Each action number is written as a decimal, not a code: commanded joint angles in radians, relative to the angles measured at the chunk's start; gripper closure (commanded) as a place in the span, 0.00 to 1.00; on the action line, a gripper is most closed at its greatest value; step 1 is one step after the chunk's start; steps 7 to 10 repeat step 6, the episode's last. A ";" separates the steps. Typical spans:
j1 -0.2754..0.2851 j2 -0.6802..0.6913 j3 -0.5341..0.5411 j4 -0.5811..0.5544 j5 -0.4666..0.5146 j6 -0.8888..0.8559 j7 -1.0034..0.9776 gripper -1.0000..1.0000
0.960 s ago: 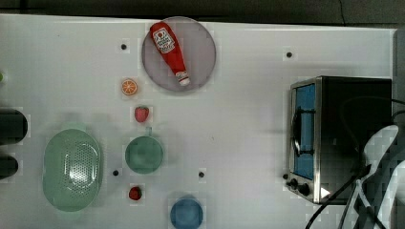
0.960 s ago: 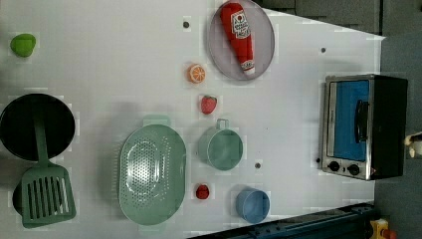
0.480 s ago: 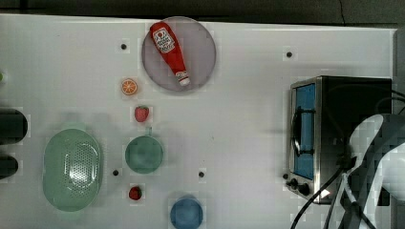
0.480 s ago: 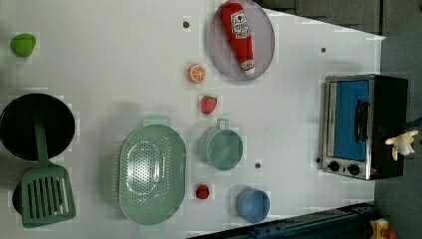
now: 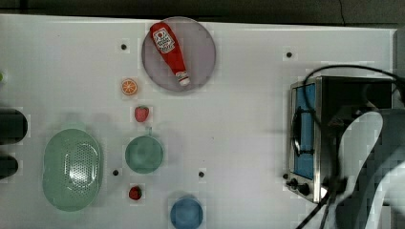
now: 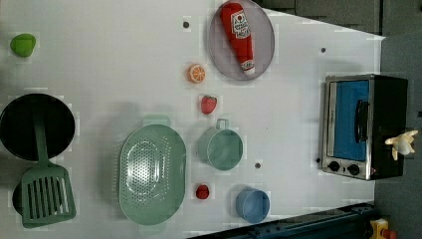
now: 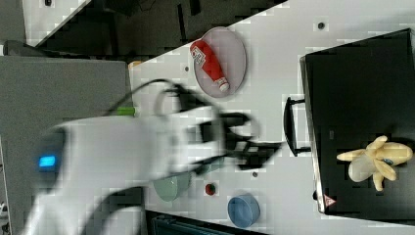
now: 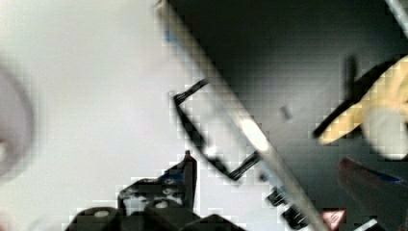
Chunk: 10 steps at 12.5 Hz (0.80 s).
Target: Pick banana from table and place on oven.
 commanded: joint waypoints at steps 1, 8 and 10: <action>0.095 -0.111 0.143 0.026 -0.018 -0.066 0.285 0.00; 0.104 -0.243 0.378 0.025 -0.067 -0.301 0.711 0.00; 0.104 -0.243 0.378 0.025 -0.067 -0.301 0.711 0.00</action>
